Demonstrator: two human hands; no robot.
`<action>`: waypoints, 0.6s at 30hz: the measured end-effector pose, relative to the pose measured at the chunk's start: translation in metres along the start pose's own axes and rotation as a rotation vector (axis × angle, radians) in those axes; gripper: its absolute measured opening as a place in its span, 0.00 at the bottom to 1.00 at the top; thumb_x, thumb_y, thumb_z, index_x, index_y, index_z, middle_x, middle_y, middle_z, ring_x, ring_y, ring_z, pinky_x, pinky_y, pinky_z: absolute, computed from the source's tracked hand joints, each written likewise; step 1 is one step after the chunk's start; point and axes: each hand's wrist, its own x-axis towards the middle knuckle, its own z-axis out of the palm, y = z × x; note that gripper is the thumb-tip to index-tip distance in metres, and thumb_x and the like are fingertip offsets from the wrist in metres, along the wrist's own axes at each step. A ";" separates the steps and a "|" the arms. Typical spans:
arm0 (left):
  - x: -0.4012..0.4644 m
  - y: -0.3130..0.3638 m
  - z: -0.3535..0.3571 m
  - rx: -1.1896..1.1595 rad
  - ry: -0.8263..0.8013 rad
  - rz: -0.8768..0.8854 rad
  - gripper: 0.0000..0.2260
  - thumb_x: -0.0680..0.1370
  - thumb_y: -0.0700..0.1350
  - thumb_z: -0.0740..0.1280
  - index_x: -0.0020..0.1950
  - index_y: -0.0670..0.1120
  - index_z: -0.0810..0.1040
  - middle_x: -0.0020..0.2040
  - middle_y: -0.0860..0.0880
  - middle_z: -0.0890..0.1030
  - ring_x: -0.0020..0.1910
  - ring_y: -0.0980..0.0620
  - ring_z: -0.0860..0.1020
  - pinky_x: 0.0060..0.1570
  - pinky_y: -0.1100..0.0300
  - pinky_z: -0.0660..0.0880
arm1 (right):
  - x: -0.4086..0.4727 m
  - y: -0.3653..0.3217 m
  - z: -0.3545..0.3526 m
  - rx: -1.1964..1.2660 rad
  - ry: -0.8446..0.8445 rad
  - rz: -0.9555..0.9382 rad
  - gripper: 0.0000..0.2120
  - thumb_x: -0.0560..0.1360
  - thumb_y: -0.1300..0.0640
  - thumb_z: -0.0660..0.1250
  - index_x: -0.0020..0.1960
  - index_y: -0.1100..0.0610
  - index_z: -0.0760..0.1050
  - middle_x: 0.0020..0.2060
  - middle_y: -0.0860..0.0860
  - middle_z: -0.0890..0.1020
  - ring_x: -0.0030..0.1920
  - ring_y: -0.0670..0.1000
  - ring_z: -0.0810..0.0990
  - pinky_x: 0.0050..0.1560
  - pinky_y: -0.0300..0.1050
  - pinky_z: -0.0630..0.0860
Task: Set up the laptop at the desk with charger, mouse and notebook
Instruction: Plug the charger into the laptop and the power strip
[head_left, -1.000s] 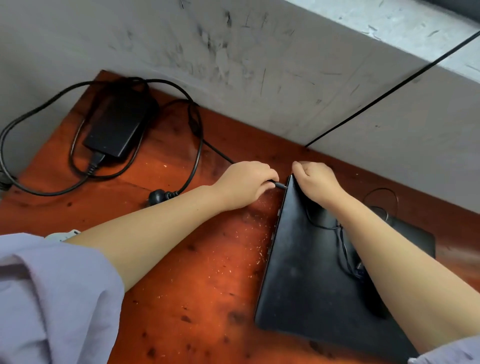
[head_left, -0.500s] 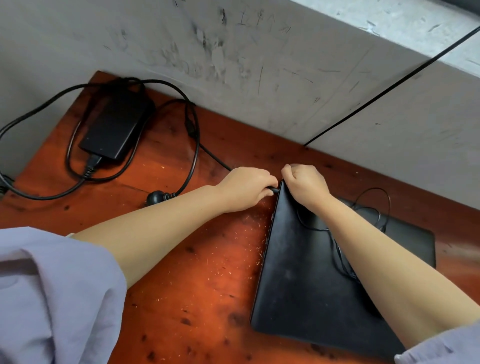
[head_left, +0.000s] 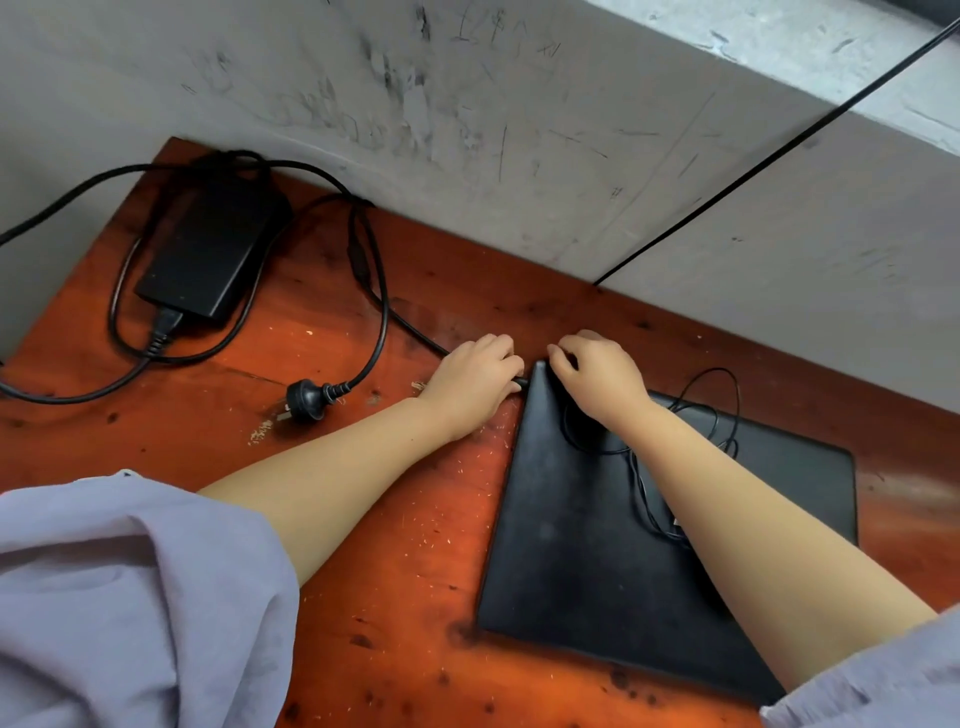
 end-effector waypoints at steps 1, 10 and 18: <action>-0.001 0.001 0.000 -0.001 0.003 -0.025 0.10 0.78 0.46 0.63 0.54 0.41 0.77 0.53 0.42 0.76 0.55 0.42 0.73 0.52 0.48 0.70 | -0.002 -0.001 0.000 -0.008 -0.006 -0.001 0.14 0.78 0.53 0.59 0.39 0.61 0.75 0.37 0.55 0.74 0.40 0.60 0.76 0.35 0.46 0.66; -0.069 0.009 -0.033 0.015 0.045 -0.068 0.15 0.78 0.46 0.61 0.64 0.44 0.73 0.58 0.44 0.75 0.59 0.44 0.72 0.58 0.51 0.70 | -0.036 -0.057 -0.020 -0.045 0.086 -0.114 0.09 0.76 0.58 0.60 0.52 0.58 0.76 0.50 0.56 0.78 0.52 0.59 0.74 0.49 0.53 0.72; -0.208 -0.042 -0.065 0.015 0.281 -0.311 0.10 0.75 0.41 0.65 0.55 0.44 0.80 0.48 0.45 0.81 0.48 0.43 0.78 0.47 0.50 0.74 | -0.052 -0.178 0.038 0.412 -0.230 0.042 0.12 0.78 0.55 0.59 0.51 0.62 0.76 0.39 0.57 0.82 0.38 0.55 0.81 0.38 0.46 0.77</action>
